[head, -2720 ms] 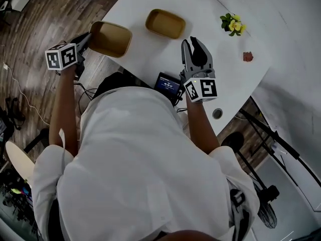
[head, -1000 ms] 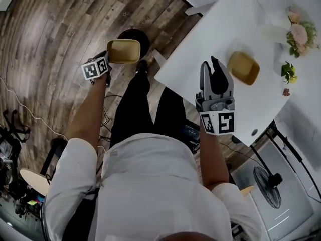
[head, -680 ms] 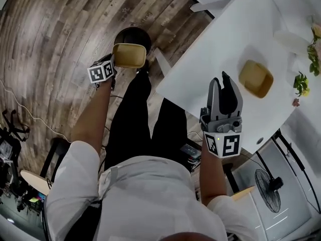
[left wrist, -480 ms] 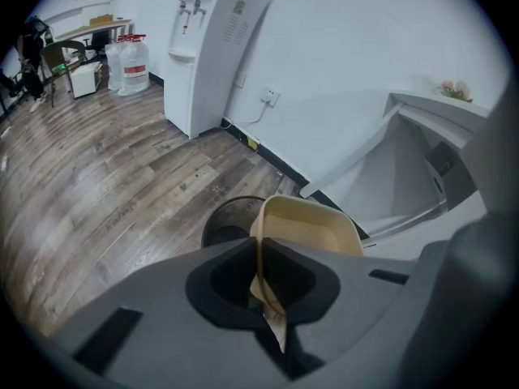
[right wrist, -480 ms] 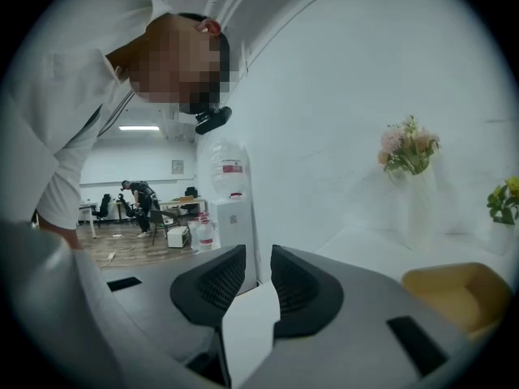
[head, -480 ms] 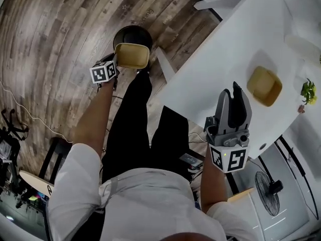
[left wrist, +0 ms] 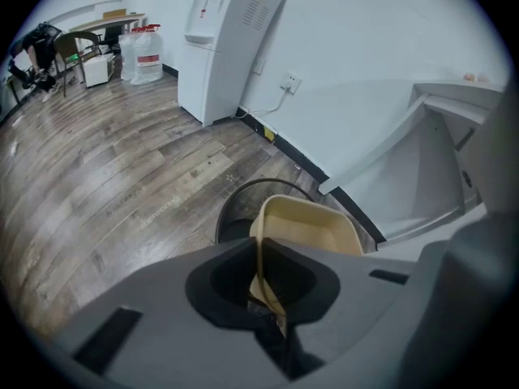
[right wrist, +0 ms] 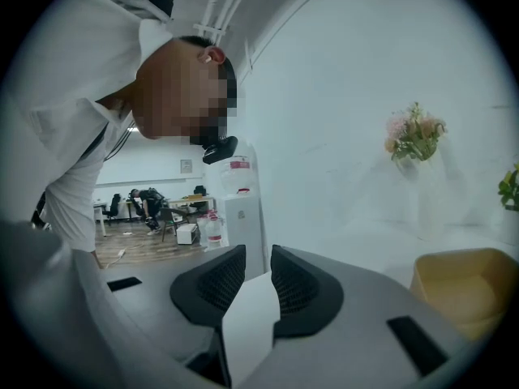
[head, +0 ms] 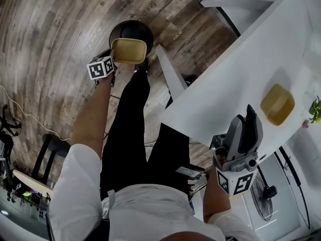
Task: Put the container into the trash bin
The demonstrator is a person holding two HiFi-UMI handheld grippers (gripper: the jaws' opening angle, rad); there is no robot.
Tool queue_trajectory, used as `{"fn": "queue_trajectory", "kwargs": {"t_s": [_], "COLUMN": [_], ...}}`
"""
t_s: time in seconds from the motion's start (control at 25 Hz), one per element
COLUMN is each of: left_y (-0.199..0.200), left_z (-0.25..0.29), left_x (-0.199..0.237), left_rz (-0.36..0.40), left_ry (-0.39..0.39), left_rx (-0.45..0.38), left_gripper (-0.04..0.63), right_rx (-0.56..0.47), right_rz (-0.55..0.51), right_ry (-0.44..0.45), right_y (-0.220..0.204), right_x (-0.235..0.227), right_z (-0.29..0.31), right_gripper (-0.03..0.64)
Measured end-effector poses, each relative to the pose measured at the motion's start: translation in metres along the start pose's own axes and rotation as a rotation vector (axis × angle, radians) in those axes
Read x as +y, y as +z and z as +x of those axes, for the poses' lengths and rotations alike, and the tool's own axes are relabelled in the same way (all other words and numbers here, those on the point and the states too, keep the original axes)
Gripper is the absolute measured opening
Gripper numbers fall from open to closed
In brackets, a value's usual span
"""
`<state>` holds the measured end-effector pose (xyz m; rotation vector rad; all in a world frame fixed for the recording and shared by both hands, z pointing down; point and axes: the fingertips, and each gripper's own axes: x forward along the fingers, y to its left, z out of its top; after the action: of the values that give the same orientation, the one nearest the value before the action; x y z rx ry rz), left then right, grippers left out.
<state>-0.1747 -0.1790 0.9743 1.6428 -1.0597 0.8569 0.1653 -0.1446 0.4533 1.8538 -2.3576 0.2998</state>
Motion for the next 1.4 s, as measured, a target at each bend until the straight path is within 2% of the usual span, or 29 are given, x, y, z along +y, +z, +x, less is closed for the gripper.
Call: {"fn": "queue_trajectory", "kwargs": {"t_s": [0.24,0.52,0.64,0.8,1.0,1.2,1.28,1.4], "left_y": [-0.005,-0.011,-0.007,-0.005,-0.001,-0.002,0.007,0.027], "left_z": [0.017,0.035,0.040,0.043,0.039,0.004,-0.022,-0.081], "left_x": [0.013,0.013,0.007,0.000,0.003,-0.005,-0.014,-0.040], "left_rz": [-0.057,-0.006,-0.012,0.034,0.004,0.075,0.109,0.200], "left_ry": [0.006,0.016,0.008,-0.001,0.004,-0.031,-0.057,-0.120], "left_rx": [-0.017,-0.006,-0.022,-0.024,-0.039,-0.053,-0.091,-0.171], "left_gripper": [0.026,0.028,0.031,0.055,0.135,0.137,0.137,0.137], "right_rx": [0.017,0.019,0.014,0.013,-0.003,-0.029,-0.033,-0.030], "right_rz": [-0.010,-0.033,-0.029,-0.028,-0.025,-0.040,-0.051,-0.049], "right_ry": [0.026,0.016,0.013,0.006,0.013,0.005,-0.008,-0.027], "right_y": [-0.007,-0.010,-0.011,-0.013,-0.013,0.001,0.011,0.033], "right_x": [0.005,0.002,0.003,0.005,0.012,0.013,0.009,0.003], "right_z": [0.005,0.003,0.001,-0.003,-0.002,-0.007,-0.011,-0.026], "right_gripper": [0.118,0.118,0.118,0.118,0.118,0.118,0.117,0.109]}}
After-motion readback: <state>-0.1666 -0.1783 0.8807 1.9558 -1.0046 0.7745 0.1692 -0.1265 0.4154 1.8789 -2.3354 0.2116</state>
